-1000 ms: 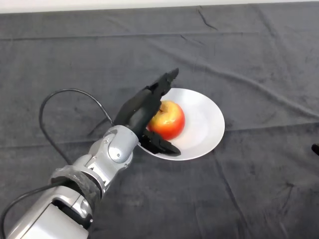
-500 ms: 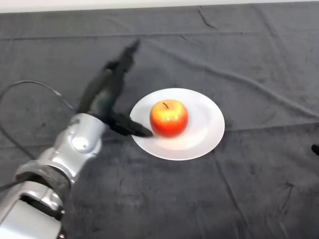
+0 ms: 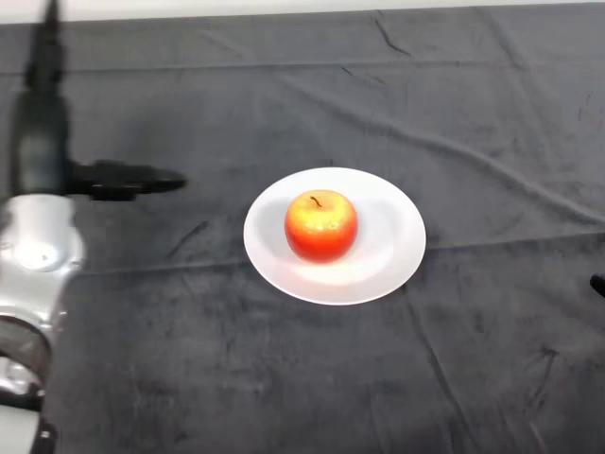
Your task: Move the apple to the plate
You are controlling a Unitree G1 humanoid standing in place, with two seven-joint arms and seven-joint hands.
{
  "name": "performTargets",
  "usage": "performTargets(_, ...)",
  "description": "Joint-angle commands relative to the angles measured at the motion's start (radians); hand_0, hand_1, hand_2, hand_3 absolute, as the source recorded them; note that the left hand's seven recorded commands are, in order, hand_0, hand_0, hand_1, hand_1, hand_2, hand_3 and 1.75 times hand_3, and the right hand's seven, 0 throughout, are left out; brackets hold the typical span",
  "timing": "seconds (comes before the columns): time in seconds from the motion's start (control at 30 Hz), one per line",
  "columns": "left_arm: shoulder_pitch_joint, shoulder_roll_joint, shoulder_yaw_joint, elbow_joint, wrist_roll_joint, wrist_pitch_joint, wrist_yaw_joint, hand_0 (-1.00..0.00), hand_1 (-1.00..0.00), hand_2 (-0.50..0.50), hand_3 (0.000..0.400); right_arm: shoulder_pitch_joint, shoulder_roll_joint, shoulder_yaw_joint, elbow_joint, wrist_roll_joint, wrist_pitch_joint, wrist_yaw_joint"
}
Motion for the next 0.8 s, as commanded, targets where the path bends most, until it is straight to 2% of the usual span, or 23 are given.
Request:
performTargets(0.03, 0.031, 0.076, 0.035, -0.049, -0.029, -0.029, 0.002, 0.0, 0.0, 0.0, 0.0, 0.047, 0.038, -0.0119, 0.079, 0.0129, 0.068, -0.0006)
performTargets(0.4, 0.066, 0.148, 0.172, 0.018, -0.084, -0.037, 0.039, 0.0, 0.0, 0.0, 0.0, 0.048, 0.038, -0.0119, 0.079, 0.0128, 0.068, -0.0006)
performTargets(0.8, 0.069, 0.218, 0.273, 0.073, -0.125, -0.001, 0.046, 0.0, 0.0, 0.0, 0.0, 0.047, 0.038, -0.0117, 0.081, 0.0132, 0.067, -0.0002)
